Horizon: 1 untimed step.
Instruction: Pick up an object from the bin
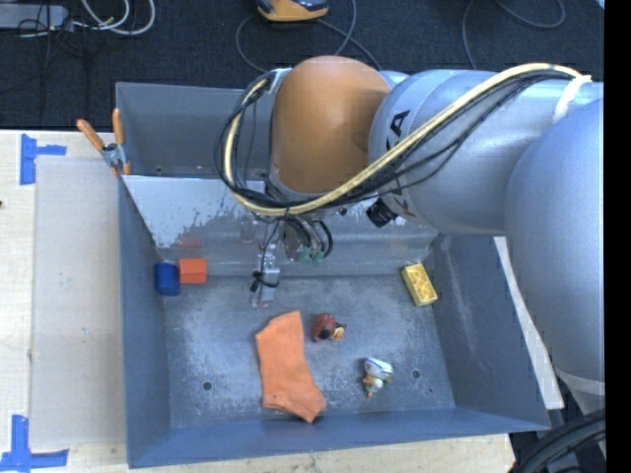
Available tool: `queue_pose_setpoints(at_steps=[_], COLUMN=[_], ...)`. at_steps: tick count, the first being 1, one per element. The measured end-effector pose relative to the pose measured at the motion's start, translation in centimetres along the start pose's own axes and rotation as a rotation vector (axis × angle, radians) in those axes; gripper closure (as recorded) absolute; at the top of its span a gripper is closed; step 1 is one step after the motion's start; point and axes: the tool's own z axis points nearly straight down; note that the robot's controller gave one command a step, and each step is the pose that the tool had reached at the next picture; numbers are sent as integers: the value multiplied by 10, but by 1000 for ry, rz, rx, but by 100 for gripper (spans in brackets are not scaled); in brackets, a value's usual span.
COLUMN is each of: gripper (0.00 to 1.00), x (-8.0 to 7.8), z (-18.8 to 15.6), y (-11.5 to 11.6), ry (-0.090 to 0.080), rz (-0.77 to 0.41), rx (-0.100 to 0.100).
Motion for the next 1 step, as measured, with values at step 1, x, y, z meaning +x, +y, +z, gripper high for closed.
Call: queue_pose_setpoints(at_steps=[1], gripper=[0], x=[-2], z=[-5], y=[-1], ry=[-7], rz=[3], rx=[-1])
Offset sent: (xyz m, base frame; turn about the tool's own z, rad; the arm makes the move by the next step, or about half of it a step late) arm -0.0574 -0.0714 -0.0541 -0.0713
